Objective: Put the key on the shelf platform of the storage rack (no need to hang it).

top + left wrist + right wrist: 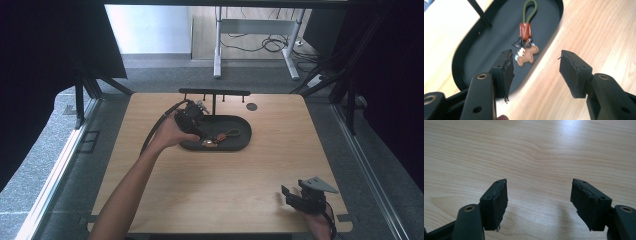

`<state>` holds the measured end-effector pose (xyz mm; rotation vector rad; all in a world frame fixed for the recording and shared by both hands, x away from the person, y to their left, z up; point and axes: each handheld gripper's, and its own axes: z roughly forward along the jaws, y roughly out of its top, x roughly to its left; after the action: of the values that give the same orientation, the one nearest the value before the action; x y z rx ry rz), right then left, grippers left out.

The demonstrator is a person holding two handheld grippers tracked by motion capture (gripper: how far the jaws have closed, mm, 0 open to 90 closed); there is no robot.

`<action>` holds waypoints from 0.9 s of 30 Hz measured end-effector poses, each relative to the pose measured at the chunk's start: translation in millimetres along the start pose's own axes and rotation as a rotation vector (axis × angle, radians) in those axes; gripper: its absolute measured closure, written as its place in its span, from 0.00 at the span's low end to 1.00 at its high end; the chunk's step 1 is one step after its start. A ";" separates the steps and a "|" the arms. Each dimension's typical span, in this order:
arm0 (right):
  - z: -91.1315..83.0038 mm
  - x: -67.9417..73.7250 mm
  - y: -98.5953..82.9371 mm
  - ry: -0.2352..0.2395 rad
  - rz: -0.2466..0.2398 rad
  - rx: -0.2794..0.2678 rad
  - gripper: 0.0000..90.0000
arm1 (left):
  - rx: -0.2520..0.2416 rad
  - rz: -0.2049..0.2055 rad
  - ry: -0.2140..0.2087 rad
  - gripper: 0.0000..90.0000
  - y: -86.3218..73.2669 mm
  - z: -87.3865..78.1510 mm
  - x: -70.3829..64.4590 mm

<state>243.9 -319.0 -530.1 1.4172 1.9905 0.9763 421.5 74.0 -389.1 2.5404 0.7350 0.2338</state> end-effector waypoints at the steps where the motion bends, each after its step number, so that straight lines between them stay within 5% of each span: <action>1: 0.2 0.2 0.1 -0.001 0.000 0.000 0.34 | -0.004 -0.003 -0.002 0.50 -3.8 -1.1 -1.0; 16: 3.9 1.0 1.9 0.002 -0.008 0.000 0.34 | -0.070 -0.094 -0.029 0.49 -92.1 -4.1 -25.9; 27: 6.1 3.4 4.6 0.007 -0.022 -0.002 0.34 | -0.053 -0.097 -0.033 0.49 -123.8 0.0 -42.6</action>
<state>250.0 -313.3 -530.2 1.3897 2.0057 0.9750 329.0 142.5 -451.5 2.4452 0.8251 0.1765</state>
